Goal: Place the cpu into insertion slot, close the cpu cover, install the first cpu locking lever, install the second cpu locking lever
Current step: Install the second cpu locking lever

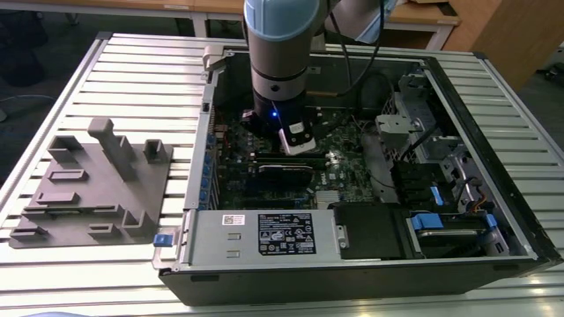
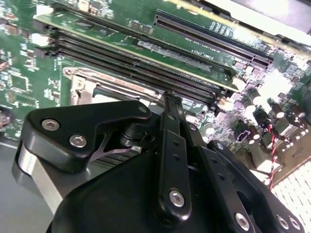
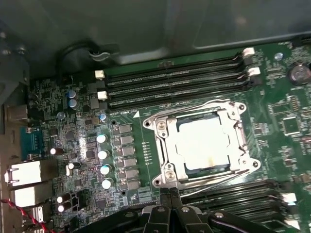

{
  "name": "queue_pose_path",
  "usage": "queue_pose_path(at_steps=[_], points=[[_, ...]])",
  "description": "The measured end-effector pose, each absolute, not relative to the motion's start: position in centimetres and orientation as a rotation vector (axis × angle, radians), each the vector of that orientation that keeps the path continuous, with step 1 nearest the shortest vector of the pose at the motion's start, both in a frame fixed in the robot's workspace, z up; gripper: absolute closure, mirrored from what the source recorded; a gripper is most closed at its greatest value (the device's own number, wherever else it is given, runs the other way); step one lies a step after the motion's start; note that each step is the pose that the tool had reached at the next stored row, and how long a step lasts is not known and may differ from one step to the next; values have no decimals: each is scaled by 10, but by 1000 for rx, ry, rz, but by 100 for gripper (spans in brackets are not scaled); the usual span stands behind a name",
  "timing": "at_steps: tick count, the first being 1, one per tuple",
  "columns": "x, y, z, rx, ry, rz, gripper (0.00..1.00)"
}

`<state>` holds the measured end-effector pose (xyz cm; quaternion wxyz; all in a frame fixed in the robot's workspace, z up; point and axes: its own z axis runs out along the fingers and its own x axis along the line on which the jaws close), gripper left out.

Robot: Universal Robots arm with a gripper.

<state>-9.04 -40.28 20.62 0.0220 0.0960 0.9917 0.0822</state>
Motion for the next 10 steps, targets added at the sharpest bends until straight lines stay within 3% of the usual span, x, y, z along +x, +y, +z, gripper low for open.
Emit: queue_pose_path(at_steps=[10], points=[[-94,-403,199,297,3071,255,89]])
